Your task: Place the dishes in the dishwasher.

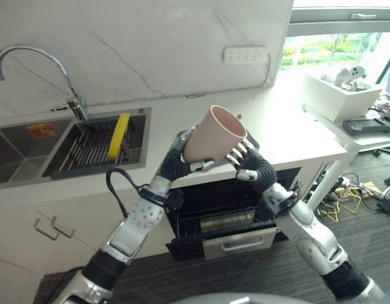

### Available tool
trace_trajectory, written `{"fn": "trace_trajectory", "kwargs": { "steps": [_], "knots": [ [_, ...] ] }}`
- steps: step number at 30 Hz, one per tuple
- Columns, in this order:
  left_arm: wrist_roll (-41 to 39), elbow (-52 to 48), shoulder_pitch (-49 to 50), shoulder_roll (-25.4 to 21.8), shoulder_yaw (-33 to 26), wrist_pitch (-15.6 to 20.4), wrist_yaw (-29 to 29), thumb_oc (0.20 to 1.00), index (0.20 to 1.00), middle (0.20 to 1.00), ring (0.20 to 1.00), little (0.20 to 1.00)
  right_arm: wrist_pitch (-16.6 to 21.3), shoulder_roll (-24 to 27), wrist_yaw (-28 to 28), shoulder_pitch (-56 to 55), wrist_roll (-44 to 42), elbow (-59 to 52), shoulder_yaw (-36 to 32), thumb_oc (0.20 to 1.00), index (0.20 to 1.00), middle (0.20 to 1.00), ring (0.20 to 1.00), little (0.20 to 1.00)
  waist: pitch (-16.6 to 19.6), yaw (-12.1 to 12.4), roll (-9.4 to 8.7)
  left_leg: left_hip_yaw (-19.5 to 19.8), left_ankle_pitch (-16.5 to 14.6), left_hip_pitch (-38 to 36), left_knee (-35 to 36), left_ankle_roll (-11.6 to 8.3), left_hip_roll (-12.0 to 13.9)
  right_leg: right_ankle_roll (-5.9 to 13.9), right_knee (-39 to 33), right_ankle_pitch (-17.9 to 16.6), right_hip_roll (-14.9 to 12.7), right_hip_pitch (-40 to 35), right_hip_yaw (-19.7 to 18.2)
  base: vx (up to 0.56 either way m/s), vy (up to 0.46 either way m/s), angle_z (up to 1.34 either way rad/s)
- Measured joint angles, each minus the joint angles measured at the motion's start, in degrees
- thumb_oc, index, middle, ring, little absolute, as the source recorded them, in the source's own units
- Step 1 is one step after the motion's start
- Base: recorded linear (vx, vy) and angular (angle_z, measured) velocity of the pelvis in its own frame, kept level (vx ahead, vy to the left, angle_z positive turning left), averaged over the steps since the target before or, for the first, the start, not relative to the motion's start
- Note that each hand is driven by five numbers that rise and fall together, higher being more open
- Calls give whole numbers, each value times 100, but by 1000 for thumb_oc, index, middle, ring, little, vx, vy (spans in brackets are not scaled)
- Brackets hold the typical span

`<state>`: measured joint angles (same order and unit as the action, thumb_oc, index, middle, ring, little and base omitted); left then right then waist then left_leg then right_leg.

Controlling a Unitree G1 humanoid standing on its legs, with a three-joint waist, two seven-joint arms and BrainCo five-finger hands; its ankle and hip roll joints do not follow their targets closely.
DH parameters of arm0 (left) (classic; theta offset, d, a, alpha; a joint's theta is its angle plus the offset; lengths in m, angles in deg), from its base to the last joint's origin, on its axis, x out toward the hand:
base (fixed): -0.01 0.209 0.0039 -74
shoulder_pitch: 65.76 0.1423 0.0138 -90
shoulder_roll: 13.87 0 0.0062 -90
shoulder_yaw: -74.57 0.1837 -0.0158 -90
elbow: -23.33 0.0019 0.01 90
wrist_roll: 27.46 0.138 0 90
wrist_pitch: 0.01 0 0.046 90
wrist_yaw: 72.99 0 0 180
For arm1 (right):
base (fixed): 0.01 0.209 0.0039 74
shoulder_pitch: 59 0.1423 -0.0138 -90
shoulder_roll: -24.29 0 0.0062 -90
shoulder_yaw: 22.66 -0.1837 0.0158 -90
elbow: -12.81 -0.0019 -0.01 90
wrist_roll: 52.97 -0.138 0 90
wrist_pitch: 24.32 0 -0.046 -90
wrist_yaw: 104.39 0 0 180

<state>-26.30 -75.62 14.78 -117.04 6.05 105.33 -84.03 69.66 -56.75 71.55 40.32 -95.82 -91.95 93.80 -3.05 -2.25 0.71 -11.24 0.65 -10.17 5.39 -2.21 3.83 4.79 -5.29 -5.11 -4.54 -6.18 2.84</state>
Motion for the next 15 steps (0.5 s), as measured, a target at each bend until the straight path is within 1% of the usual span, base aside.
{"fn": "trace_trajectory", "kwargs": {
  "steps": [4, 6, 9, 11, 13, 15],
  "knots": [
    [-3, 7, -94, 13, 7, -92, 1, 200, 200, 200, 200, 200, -101, 2, 181, 142, -1, 4, -1, 1000, 1000, 1000, 1000, 1000, 32, 5, -6, 77, 4, -4, 2, -3, 3, -5, 0, 11, 0, -34, 77, 11, -4, 9],
    [-5, 7, -138, 23, 77, -157, -2, 200, 200, 200, 200, 200, -139, 2, 241, 152, -1, 4, 1, 1000, 1000, 1000, 1000, 1000, 38, 12, -12, 98, 6, -2, 1, -4, 2, -5, 0, 12, 0, -38, 96, -1, -3, 6],
    [-5, 7, -236, 37, 271, -163, 59, 200, 200, 200, 200, 200, -212, -33, 360, 304, -1, 4, 114, 1000, 1000, 1000, 1000, 1000, 41, 18, -10, 101, 7, -2, -27, -5, 1, -6, 2, 11, 0, -42, 99, 0, 0, 0],
    [-8, 3, -257, 172, 341, -167, 88, 200, 200, 200, 200, 200, -217, -85, 538, 466, 42, 30, 202, 1000, 1000, 1000, 1000, 1000, 44, 22, -9, 105, 12, -2, -27, -6, 2, -7, 30, 9, 2, -50, 97, 0, 0, 0],
    [-10, 5, -280, 196, 347, -196, 90, 200, 200, 200, 200, 200, -214, -96, 760, 510, 459, 27, 226, 1000, 1000, 1000, 1000, 1000, 44, 23, -8, 107, 12, 0, -27, -6, 2, -6, 30, 9, 2, -39, 99, 0, 0, 0],
    [-5, 10, -374, 201, 386, -274, 74, 200, 200, 200, 200, 200, -214, -116, 991, 547, 690, 25, 236, 1000, 1000, 1000, 1000, 1000, 45, 23, -8, 107, 12, -1, -27, -6, 1, -6, 27, 10, 0, -34, 100, 0, 0, 0]
  ]
}}
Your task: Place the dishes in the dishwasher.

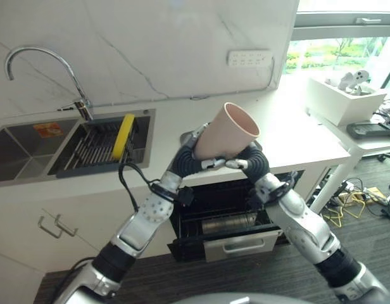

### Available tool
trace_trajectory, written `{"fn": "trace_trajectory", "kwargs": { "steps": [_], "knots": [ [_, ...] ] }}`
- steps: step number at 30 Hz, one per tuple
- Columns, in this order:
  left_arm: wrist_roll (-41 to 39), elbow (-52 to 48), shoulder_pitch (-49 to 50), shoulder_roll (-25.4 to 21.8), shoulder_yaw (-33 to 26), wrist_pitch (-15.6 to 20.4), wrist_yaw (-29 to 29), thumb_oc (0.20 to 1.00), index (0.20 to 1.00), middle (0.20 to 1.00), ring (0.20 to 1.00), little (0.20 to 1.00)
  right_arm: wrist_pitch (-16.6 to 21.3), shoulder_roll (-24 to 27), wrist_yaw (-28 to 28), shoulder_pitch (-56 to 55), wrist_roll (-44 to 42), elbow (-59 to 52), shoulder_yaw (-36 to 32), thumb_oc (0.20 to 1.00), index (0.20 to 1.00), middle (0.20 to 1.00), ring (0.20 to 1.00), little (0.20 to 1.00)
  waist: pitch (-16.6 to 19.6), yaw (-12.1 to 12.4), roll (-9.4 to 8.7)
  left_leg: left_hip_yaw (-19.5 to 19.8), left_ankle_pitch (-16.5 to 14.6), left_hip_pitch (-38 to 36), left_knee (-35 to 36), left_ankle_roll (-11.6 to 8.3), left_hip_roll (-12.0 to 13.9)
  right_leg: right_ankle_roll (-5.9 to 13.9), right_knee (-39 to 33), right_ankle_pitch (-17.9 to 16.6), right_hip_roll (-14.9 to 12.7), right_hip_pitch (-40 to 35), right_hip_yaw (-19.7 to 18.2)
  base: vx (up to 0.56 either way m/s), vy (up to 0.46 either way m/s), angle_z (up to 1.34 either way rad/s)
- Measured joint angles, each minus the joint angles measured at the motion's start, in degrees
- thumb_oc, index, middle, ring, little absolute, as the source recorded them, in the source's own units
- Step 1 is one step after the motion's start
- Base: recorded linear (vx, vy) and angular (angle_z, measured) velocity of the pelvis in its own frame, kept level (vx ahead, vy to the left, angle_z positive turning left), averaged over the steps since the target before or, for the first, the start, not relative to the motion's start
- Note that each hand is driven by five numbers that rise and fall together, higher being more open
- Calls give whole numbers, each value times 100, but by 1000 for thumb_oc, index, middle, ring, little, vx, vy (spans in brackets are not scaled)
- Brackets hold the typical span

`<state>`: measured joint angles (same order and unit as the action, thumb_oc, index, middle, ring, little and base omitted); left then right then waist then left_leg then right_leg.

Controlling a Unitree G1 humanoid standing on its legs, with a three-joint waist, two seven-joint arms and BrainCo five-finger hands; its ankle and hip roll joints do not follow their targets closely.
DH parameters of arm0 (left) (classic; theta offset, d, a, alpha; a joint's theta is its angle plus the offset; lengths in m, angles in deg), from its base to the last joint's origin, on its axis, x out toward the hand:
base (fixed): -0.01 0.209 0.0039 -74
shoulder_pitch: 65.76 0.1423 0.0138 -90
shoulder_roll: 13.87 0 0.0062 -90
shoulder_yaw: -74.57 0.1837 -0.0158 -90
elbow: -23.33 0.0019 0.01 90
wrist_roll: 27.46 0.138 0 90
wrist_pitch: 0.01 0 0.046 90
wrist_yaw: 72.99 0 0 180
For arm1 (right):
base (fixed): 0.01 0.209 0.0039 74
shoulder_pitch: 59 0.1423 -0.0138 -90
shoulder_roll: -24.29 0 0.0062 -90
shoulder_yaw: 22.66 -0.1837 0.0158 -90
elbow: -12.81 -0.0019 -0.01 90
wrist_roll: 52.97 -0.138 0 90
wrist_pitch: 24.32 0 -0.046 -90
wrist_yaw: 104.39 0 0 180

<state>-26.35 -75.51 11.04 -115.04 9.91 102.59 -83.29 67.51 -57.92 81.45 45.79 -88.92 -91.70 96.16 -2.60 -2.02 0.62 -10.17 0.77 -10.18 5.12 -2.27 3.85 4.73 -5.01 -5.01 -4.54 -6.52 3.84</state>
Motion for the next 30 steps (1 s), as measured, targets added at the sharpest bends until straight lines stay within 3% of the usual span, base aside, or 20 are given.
{"fn": "trace_trajectory", "kwargs": {
  "steps": [10, 19, 30],
  "knots": [
    [-2, 26, -101, 69, 129, -154, -97, 200, 200, 200, 200, 200, 47, -145, 799, 89, 440, -5, 169, 1000, 1000, 1000, 1000, 1000, 41, 3, 64, 1, 0, 9, 0, 0, 0, -1, 2, 0, 1, -11, 0, 0, 0, 0],
    [11, 486, -285, 279, 559, -60, -504, 200, 200, 200, 200, 200, 61, -392, 2084, 87, 1104, 60, 237, 1000, 1000, 1000, 1000, 1000, 49, -15, 92, -10, 0, 17, 1, 1, -1, -1, 1, 1, 2, 38, -14, 0, 0, 0],
    [10, 497, -312, 279, 605, -57, -535, 200, 200, 200, 200, 200, 74, -409, 2152, 87, 1129, 52, 245, 1000, 1000, 1000, 1000, 1000, 46, -11, 137, -5, 0, 13, 2, 1, 2, -1, -2, 1, 2, -6, -6, 0, 0, 0]
  ]
}}
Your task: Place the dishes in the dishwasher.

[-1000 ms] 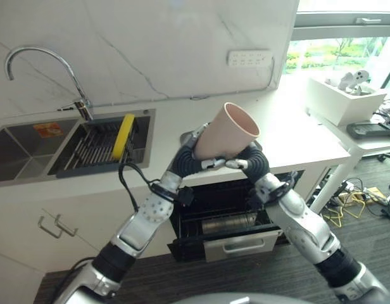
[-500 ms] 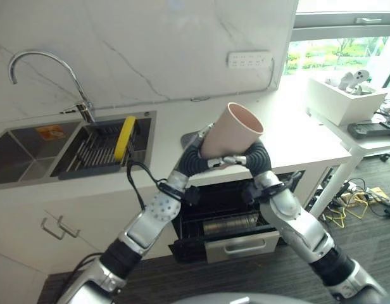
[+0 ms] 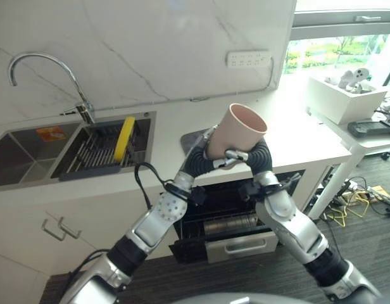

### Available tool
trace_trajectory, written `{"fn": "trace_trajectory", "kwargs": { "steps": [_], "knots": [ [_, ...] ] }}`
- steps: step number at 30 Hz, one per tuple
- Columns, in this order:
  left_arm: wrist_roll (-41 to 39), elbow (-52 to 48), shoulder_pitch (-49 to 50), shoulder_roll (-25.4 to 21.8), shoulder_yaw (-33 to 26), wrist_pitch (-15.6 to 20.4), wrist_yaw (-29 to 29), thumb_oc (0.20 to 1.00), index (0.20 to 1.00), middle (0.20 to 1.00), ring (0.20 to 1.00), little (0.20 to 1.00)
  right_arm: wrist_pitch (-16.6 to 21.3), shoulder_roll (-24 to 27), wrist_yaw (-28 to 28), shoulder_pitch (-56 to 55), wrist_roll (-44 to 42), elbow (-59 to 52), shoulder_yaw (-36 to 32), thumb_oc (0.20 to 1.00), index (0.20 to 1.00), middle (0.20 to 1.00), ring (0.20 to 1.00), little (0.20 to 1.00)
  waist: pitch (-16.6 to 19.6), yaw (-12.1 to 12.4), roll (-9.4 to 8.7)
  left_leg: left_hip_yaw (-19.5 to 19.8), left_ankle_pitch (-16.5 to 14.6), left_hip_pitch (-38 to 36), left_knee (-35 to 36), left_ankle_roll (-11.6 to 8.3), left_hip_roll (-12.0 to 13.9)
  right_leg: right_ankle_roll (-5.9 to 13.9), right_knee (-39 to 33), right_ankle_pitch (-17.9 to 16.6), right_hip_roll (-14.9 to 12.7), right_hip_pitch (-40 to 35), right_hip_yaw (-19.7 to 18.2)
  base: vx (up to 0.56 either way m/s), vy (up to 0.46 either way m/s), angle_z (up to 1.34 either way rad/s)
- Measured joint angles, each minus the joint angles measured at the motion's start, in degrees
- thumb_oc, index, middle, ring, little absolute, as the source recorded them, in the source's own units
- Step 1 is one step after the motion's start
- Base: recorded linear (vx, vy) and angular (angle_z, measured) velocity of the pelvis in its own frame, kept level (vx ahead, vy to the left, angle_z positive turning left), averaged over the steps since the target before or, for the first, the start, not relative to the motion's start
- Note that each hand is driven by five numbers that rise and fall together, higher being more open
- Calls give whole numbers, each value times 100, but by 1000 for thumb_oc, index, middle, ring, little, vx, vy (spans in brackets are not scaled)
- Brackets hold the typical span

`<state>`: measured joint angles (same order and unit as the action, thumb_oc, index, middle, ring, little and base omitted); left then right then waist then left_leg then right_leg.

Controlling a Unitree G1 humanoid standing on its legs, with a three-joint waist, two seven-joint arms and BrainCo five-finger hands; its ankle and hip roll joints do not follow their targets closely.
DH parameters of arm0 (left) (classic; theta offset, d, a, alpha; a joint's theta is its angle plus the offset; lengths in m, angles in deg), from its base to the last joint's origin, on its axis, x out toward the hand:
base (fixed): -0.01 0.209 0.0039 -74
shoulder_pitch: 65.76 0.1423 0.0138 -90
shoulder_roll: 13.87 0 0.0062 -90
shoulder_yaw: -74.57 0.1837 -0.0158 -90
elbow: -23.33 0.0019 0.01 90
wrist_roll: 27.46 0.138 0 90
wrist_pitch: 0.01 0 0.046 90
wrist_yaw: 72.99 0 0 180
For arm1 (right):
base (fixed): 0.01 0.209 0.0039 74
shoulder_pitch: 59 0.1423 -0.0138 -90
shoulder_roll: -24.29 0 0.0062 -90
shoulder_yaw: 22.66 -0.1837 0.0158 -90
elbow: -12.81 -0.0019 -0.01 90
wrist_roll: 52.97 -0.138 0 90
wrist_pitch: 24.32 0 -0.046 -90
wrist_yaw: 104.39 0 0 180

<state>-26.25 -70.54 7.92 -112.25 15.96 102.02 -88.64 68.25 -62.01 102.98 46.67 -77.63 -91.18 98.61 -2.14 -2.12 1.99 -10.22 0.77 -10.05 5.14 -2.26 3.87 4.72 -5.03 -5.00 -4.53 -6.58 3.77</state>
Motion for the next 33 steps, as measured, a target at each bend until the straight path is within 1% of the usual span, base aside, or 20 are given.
{"fn": "trace_trajectory", "kwargs": {
  "steps": [3, 4, 5, 7, 14, 18, 19, 20, 23, 27, 30, 33],
  "knots": [
    [0, 7, 0, 0, 7, 13, 0, 200, 200, 200, 200, 200, 0, -1, 0, 0, 2, -1, 5, 1000, 1000, 1000, 1000, 1000, 0, 1, 0, 2, 0, 1, 0, 0, 0, 0, -1, 0, 0, 0, 2, 0, 0, 0],
    [0, 10, 0, 0, 7, 15, 0, 200, 200, 200, 200, 200, 0, 5, -2, 0, 1, 0, 5, 476, 476, 476, 476, 476, 0, 1, 0, 2, 0, 1, 0, 0, 0, 0, -1, 0, 0, 0, 2, 0, 0, 0],
    [0, 53, -8, 1, -1, 23, 0, 200, 200, 200, 200, 200, -12, 10, -12, 0, -8, -2, 19, 200, 200, 200, 200, 200, 0, 1, -1, 2, 0, 0, 0, 0, 1, 0, -2, 0, 1, -1, 2, 0, 0, 0],
    [2, 181, -12, -1, -11, 38, -23, 200, 200, 200, 200, 200, -86, 56, 64, 0, -11, 25, 79, 200, 200, 200, 200, 200, -2, 5, -3, 4, 0, 0, 0, 0, 2, 0, -24, 0, 1, -2, 5, 0, 0, 0],
    [51, 225, 0, 0, 20, 66, -22, 200, 200, 200, 200, 200, -86, 107, 63, 0, -26, 74, 82, 200, 200, 200, 200, 200, -14, 8, -25, 5, 0, 4, 3, 0, 2, 1, -26, 1, 2, 1, 8, 0, 0, 0],
    [269, 228, 0, -11, 18, 64, -110, 200, 200, 200, 200, 200, -80, 105, 58, 0, -35, 74, 78, 200, 200, 200, 200, 200, -20, 12, -35, 10, -1, 9, 29, 0, 2, 3, -26, 3, -1, 1, 14, 0, 0, 0],
    [273, 227, 0, -15, 22, 63, -124, 438, 438, 438, 438, 438, -80, 105, 54, 0, -52, 74, 78, 200, 200, 200, 200, 200, -21, 14, -37, 12, -1, 9, 29, 0, 1, 5, -26, 4, -1, 1, 16, 0, 0, 0],
    [274, 228, 1, -16, 23, 59, -131, 1000, 1000, 1000, 1000, 1000, -80, 105, 55, 0, -78, 74, 78, 200, 200, 200, 200, 200, -24, 20, -41, 14, -1, 10, 30, 0, 1, 6, -26, 5, -1, 1, 17, 0, 0, 0],
    [438, 227, 67, -72, 125, 39, -159, 1000, 1000, 1000, 1000, 1000, -63, 112, 89, 0, -134, 121, -66, 200, 200, 200, 200, 200, -41, 106, -57, 25, -1, 16, 30, 0, 2, 4, -27, 8, -3, 1, 31, 0, 0, 0],
    [444, 244, 114, -84, 128, 33, -217, 1000, 1000, 1000, 1000, 1000, -35, 94, 123, 0, -255, 186, -44, 200, 200, 200, 200, 200, -52, 125, -53, 43, -2, 31, 30, 1, 2, 7, -27, 20, -12, -6, 71, -18, -16, 5],
    [473, 240, 229, -89, 132, 43, -257, 1000, 1000, 1000, 1000, 1000, 107, 75, 197, 0, -379, 186, -102, 200, 200, 200, 200, 200, -56, 125, -39, 140, 2, 58, 30, 0, 2, 3, -26, 40, -15, -24, 159, -13, -10, 15],
    [500, 133, 326, -113, 7, 34, -228, 1000, 1000, 1000, 1000, 1000, 364, -43, 257, 0, -474, 185, -316, 200, 200, 200, 200, 200, -87, 206, 12, 210, 11, 85, 29, 0, 1, 3, -26, 49, -20, -37, 241, -13, -6, 14]
  ]
}}
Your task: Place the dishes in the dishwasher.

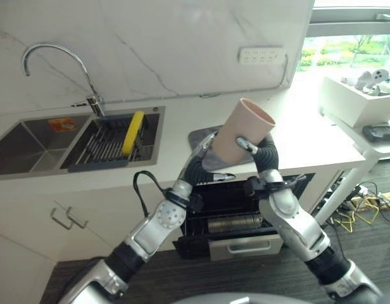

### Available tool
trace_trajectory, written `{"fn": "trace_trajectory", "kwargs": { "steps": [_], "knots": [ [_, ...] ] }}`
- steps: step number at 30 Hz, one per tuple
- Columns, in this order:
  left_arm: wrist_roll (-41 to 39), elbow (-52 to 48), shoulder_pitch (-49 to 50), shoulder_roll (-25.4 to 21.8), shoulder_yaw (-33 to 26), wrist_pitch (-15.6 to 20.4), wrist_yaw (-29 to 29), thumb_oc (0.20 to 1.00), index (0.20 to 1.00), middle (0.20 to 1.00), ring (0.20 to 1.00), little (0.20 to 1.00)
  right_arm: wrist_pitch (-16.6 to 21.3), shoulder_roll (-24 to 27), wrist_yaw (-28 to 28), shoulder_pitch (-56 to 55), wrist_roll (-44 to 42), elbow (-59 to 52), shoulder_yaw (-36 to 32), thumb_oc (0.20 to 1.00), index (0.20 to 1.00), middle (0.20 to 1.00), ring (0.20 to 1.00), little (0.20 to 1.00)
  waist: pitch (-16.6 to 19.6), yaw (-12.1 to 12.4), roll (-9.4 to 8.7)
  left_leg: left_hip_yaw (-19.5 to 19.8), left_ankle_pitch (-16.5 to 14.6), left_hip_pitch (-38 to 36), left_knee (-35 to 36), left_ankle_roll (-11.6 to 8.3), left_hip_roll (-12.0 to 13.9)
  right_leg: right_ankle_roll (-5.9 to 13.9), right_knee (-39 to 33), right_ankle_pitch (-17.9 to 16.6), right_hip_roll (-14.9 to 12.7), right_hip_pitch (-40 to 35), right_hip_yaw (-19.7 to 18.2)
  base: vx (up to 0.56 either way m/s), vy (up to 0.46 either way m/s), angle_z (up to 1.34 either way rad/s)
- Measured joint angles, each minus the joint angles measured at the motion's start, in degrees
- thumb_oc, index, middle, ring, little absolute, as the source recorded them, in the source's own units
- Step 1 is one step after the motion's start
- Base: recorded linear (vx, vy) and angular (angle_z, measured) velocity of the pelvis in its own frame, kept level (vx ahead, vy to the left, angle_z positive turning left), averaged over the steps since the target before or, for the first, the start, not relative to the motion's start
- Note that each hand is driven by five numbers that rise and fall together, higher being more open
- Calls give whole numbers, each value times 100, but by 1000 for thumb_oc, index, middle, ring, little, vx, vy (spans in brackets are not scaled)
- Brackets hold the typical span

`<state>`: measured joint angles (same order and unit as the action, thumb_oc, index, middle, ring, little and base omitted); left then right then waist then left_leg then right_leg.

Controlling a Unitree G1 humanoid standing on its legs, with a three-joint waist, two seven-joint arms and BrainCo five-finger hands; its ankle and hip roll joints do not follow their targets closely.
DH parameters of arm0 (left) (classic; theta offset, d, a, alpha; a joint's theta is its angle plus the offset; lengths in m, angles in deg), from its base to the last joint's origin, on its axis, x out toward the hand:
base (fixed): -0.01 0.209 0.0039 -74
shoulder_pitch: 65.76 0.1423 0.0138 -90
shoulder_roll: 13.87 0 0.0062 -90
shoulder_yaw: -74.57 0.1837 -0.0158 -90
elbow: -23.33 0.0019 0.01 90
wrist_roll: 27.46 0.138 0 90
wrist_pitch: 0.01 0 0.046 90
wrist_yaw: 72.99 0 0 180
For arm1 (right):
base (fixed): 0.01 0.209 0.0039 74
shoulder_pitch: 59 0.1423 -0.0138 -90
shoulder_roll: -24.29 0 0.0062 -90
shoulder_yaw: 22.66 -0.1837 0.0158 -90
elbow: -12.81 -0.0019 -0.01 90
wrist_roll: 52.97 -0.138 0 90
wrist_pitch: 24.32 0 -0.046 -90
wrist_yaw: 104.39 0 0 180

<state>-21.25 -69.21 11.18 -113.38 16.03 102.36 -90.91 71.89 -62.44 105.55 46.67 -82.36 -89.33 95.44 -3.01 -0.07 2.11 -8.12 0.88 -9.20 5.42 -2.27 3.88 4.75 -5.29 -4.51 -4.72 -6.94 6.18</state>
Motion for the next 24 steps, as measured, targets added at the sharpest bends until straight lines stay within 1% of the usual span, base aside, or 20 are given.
{"fn": "trace_trajectory", "kwargs": {
  "steps": [2, 5, 7, 11, 12, 14, 16, 18, 20, 21, 22, 23, 24],
  "knots": [
    [0, -9, 37, -12, -5, -9, 13, 1000, 1000, 1000, 1000, 1000, 117, -100, 109, 7, -2, 0, -219, 200, 200, 200, 200, 200, -20, 54, 27, 64, 8, 0, 1, -1, -4, 5, 0, 20, -11, -44, 78, -9, 0, 20],
    [-5, -108, 375, -42, -49, -126, 72, 1000, 1000, 1000, 1000, 1000, 322, -105, 181, 13, -2, 1, -421, 200, 200, 200, 200, 200, -45, 101, 70, 154, 16, 15, 2, 5, -24, 9, 0, 51, -35, -79, 177, 3, 5, 16],
    [-67, -106, 576, -72, -103, -139, 71, 1000, 1000, 1000, 1000, 1000, 326, -77, 191, 12, -2, 1, -544, 200, 200, 200, 200, 200, -48, 109, 69, 179, 16, 22, 2, 6, -36, 16, 0, 66, -47, -86, 207, 10, 16, 8],
    [-239, 42, 1067, -76, -806, -149, 59, 1000, 1000, 1000, 1000, 1000, 485, -59, 137, -183, -2, -19, -941, 200, 200, 200, 200, 200, -73, 88, 36, 199, 15, 32, 1, 7, -49, 17, 1, 81, -57, -80, 226, 7, 21, 3],
    [-323, 142, 1212, -84, -1009, -149, 58, 1000, 1000, 1000, 1000, 1000, 568, -45, 38, -425, -3, -25, -1127, 200, 200, 200, 200, 200, -88, 90, 15, 203, 15, 36, 1, 7, -51, 21, 0, 90, -61, -81, 232, 0, 0, 0],
    [-414, 214, 1425, -122, -1149, -96, 82, 1000, 1000, 1000, 1000, 1000, 607, 32, -52, -851, -8, -21, -1366, 200, 200, 200, 200, 200, -105, 68, -8, 174, 9, 42, 1, 16, -60, 35, 0, 100, -69, -70, 223, 13, 10, -2],
    [-509, 312, 1647, -126, -1269, 31, 418, 1000, 1000, 1000, 1000, 1000, 732, 145, -381, -1468, -94, -19, -1734, 200, 200, 200, 200, 200, -115, 41, -24, 128, -11, 25, 1, 31, -64, 55, -1, 120, -73, -35, 194, 16, 13, -6],
    [-505, 312, 1776, -212, -1378, 60, 877, 1000, 1000, 1000, 1000, 1000, 737, 152, -556, -1894, -247, 38, -2163, 200, 200, 200, 200, 200, -164, -29, -34, 95, -19, 25, 1, 32, -63, 54, -2, 124, -72, -6, 135, 14, 15, -14],
    [-485, 327, 1762, -412, -1249, 61, 1409, 1000, 1000, 1000, 1000, 1000, 761, 172, -821, -1894, -340, 51, -2231, 200, 200, 200, 200, 200, -199, -242, -30, -9, -20, 16, 1, 32, -57, 58, -2, 114, -65, 26, 58, 32, 11, -19],
    [-460, 358, 1713, -549, -1073, 49, 1624, 1000, 1000, 1000, 1000, 1000, 775, 213, -953, -1893, -352, 53, -2231, 200, 200, 200, 200, 200, -198, -316, -30, -30, -23, 4, 1, 34, -52, 59, -3, 114, -61, 28, 39, 50, 1, -12],
    [-335, 390, 1596, -745, -792, -45, 1955, 1000, 1000, 1000, 1000, 1000, 775, 353, -1127, -1886, -402, 57, -2200, 200, 200, 200, 200, 200, -199, -405, -30, -43, -23, 4, 1, 34, -50, 69, -3, 117, -60, 34, 26, 51, -4, -9],
    [-247, 444, 1478, -891, -514, -131, 2175, 1000, 1000, 1000, 1000, 1000, 774, 453, -1235, -1881, -404, 59, -2192, 200, 200, 200, 200, 200, -197, -440, -25, -53, -23, -2, 1, 34, -47, 75, -4, 118, -58, 39, 5, 47, -8, -13],
    [-138, 507, 1317, -988, -207, -366, 2465, 1000, 1000, 1000, 1000, 1000, 756, 582, -1315, -1856, -390, 61, -2157, 200, 200, 200, 200, 200, -195, -451, -14, -99, -24, -10, 1, 33, -39, 83, -4, 115, -49, 38, -42, 47, -17, -21]
  ]
}}
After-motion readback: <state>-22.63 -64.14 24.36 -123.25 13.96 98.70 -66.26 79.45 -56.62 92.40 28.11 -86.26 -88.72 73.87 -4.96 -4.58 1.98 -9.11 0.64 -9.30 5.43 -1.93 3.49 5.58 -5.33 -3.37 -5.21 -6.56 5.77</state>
